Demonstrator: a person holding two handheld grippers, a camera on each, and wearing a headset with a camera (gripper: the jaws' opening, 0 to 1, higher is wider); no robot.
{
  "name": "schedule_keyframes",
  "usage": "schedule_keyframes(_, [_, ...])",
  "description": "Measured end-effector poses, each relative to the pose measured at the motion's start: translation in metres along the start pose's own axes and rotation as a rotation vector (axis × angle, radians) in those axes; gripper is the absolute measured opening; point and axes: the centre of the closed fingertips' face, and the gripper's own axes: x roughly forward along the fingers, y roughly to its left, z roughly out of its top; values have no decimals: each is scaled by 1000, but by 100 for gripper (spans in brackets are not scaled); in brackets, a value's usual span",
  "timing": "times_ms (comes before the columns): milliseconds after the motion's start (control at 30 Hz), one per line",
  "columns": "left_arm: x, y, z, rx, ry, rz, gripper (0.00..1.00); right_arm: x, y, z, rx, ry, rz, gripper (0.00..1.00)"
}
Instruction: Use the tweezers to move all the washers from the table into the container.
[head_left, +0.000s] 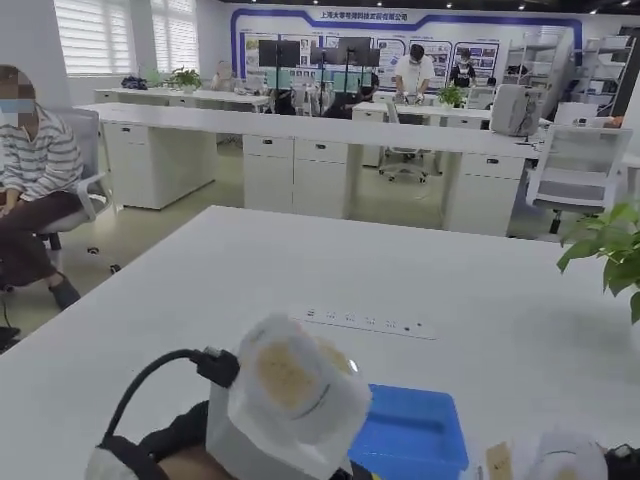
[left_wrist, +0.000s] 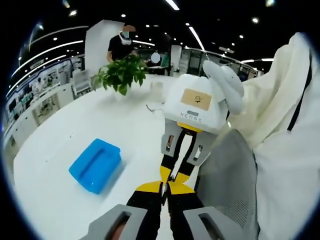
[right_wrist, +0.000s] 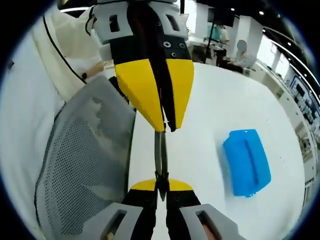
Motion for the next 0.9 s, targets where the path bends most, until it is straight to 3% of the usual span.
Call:
schedule_keyframes(67, [6, 0, -10, 26, 50, -2, 1, 2, 0, -1, 7, 4, 7, 2])
schedule_keyframes(267, [21, -1, -32, 69, 140, -29, 6, 6, -3, -8, -55, 49, 5, 1])
schedule_keyframes(367, [26, 4, -40, 84, 163, -22, 13, 9, -3, -12, -100, 73, 5, 1])
schedule_keyframes(533, [35, 1, -60, 52, 206, -104, 18, 12, -3, -12, -108, 72, 12, 1])
schedule_keyframes(733, [50, 3, -83, 33, 252, -137, 11, 14, -4, -12, -106, 63, 23, 1])
schedule_keyframes(833, [53, 7, -86, 23, 262, -140, 2, 16, -3, -13, -104, 64, 31, 1])
schedule_keyframes(900, [54, 9, -86, 14, 267, -143, 2, 19, -3, -14, -106, 70, 30, 1])
